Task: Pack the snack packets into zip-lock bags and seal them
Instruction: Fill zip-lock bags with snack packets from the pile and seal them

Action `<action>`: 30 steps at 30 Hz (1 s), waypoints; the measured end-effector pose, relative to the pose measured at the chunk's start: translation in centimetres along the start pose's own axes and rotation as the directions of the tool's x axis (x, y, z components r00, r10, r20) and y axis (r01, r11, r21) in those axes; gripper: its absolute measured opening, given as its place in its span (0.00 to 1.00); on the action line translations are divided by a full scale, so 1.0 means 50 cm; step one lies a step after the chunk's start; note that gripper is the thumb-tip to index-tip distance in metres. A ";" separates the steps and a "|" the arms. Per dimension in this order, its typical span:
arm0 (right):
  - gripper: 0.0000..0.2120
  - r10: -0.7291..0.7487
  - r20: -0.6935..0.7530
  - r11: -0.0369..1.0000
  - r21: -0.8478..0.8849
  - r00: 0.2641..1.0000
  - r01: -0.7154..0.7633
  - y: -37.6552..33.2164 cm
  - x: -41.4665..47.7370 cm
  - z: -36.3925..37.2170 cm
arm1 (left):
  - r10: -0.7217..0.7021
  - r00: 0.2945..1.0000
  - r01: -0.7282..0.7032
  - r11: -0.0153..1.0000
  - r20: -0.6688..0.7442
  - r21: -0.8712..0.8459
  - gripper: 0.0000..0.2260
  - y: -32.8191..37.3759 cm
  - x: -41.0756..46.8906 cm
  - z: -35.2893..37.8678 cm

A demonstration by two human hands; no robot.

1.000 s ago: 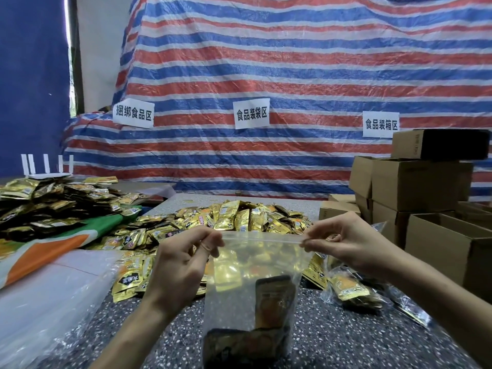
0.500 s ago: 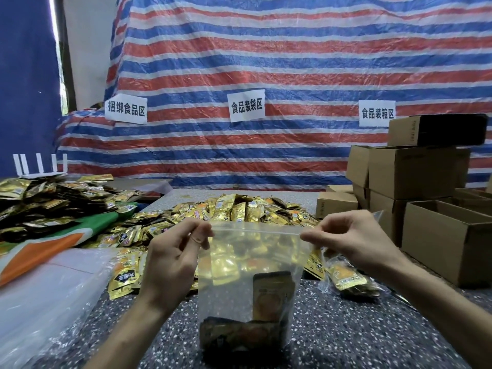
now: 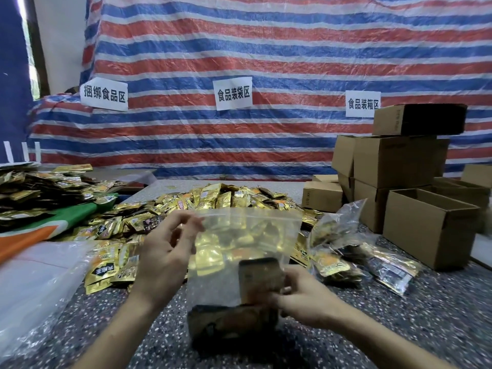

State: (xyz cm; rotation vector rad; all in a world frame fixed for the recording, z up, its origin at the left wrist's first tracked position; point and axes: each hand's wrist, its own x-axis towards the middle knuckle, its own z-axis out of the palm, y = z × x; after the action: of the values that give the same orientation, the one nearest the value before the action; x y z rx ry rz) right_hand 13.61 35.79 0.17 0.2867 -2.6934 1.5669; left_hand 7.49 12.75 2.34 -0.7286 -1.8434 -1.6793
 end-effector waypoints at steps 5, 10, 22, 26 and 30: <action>0.07 0.164 -0.226 0.981 0.140 0.960 -0.134 -0.011 0.034 -0.069 | -0.116 0.992 0.104 0.979 0.057 0.178 0.26 -0.018 -0.019 0.030; 0.06 0.335 -0.494 0.888 0.451 0.802 -0.093 -0.023 0.129 -0.192 | -0.157 0.970 0.118 0.972 0.187 0.205 0.15 -0.031 -0.043 0.056; 0.15 0.558 -0.686 0.826 0.401 0.468 -0.397 0.108 0.204 -0.297 | -0.108 0.946 0.049 0.980 0.306 0.194 0.11 -0.027 -0.051 0.094; 0.22 0.607 -0.534 0.776 0.558 0.588 -0.294 0.106 0.194 -0.275 | -0.116 0.946 0.059 0.980 0.303 0.191 0.10 -0.022 -0.049 0.091; 0.19 0.467 -0.448 0.860 0.433 0.762 -0.272 0.070 0.180 -0.178 | -0.130 0.951 0.080 0.980 0.282 0.182 0.08 -0.022 -0.053 0.087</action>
State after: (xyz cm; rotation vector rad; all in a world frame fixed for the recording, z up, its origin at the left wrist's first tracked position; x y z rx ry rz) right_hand 3.50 43.79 2.52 -0.6596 -2.1012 1.8536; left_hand 8.46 16.88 -0.66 -0.8574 -2.2354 -1.5183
